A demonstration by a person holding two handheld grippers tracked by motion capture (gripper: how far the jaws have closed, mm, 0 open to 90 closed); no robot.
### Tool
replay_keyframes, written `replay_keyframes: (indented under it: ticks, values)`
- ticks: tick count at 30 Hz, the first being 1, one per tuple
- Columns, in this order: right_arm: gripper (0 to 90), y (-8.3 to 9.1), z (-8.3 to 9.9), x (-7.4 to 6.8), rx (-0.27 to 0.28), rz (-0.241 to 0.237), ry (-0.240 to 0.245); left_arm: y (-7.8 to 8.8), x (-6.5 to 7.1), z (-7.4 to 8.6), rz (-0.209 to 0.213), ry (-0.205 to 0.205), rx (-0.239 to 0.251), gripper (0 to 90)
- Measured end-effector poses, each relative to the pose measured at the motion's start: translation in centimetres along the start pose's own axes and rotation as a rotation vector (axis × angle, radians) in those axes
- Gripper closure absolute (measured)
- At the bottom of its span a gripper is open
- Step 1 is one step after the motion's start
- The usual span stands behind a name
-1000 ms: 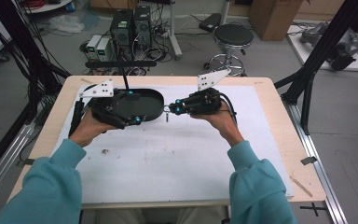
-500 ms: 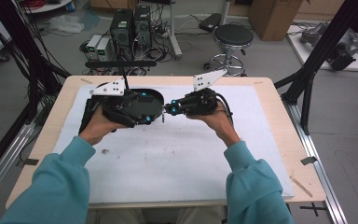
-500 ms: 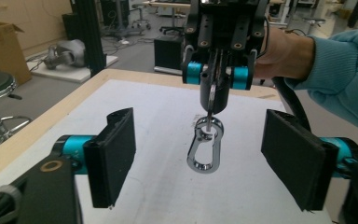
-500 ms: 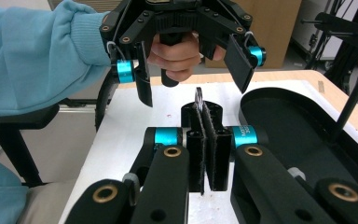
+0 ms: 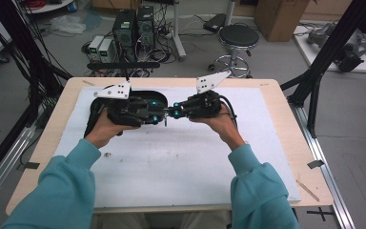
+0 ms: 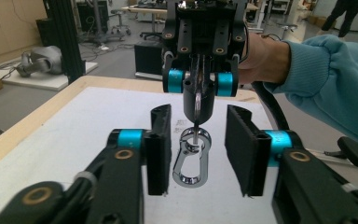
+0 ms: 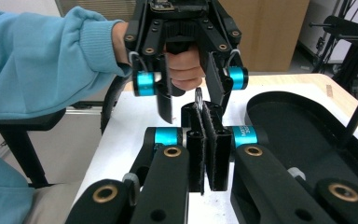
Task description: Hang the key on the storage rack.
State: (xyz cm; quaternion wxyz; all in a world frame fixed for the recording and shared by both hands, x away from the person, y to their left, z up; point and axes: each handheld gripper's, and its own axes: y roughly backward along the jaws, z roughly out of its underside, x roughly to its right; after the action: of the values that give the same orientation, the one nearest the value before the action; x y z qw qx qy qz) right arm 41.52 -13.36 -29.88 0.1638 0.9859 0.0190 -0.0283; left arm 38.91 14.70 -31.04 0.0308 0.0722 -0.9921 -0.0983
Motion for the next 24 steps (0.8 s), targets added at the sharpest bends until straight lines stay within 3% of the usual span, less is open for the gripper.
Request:
replay_keyframes:
  ticks: [10,24]
  values:
    - [89.0,-0.15,0.0,-0.03,0.003,-0.013,0.007,-0.06,0.07,-0.02,-0.003,0.002,0.006,79.2]
    - [89.0,-0.05,0.01,-0.12,-0.013,-0.013,-0.004,-0.24,0.24,-0.09,0.0,-0.014,0.002,85.6]
